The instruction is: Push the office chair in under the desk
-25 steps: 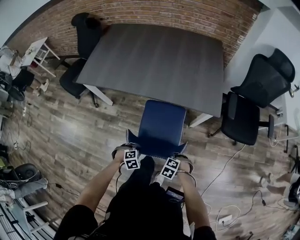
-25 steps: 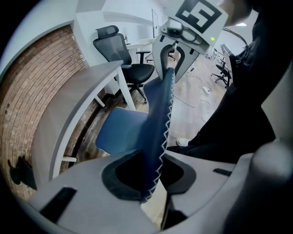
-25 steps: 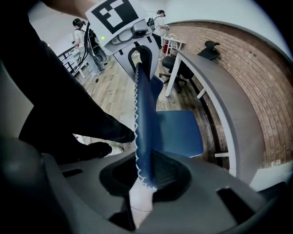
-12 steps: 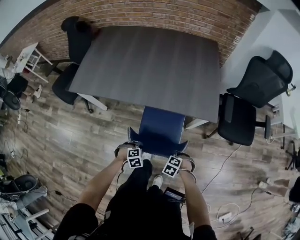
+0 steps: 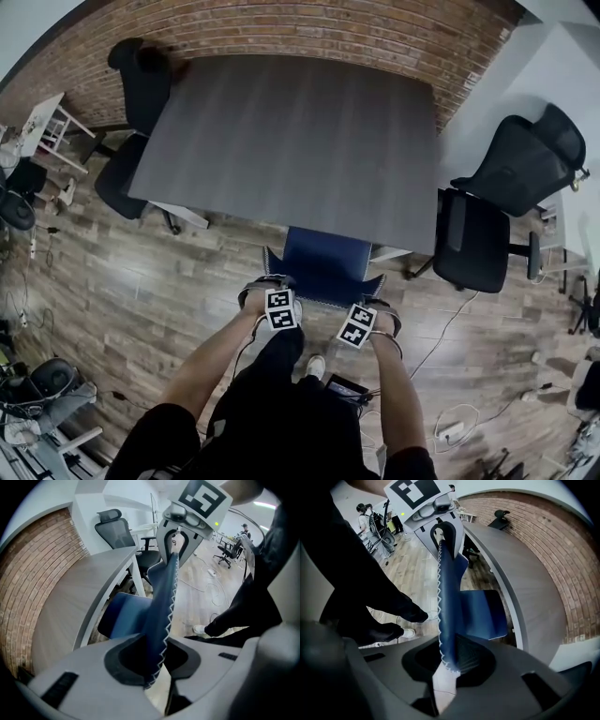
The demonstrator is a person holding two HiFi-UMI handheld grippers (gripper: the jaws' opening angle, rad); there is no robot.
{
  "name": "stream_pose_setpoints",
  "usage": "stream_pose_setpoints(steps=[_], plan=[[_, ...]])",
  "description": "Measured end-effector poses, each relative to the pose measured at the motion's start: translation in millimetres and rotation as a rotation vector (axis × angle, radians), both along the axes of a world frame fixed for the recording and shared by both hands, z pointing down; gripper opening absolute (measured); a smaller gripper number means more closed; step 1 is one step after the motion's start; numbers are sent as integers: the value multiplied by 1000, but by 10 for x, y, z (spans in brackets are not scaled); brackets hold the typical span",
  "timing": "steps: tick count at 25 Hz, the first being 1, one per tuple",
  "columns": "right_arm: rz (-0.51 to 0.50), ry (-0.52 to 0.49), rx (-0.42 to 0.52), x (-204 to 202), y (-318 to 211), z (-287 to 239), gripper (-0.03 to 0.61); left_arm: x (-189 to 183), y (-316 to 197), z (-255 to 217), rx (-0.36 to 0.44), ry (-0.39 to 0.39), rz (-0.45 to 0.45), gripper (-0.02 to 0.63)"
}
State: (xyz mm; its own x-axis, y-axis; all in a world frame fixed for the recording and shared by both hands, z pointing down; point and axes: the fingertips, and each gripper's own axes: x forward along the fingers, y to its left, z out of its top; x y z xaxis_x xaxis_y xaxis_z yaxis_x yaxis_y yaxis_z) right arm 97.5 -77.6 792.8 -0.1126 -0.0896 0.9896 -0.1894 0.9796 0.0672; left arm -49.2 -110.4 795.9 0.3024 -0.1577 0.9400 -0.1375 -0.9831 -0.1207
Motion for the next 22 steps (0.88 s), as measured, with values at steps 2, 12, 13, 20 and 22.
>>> stream_pose_setpoints(steps=[2,12,13,20,22], plan=[[9,3,3,50,-122,-7,55,51,-122,-5,-2,9,5,91],[36,10,0,273,-594,-42,57,288,-585,-44,-13,30,31,91],[34,10,0,288,-621,-43,57,304,-609,-44,-14,30,31,91],[24,-6,-4,354,-767,-37,58,371,-767,-29,-21,27,32,91],[23,-6,-4,329,-801,-33,58,351,-808,-25,-19,23,24,92]])
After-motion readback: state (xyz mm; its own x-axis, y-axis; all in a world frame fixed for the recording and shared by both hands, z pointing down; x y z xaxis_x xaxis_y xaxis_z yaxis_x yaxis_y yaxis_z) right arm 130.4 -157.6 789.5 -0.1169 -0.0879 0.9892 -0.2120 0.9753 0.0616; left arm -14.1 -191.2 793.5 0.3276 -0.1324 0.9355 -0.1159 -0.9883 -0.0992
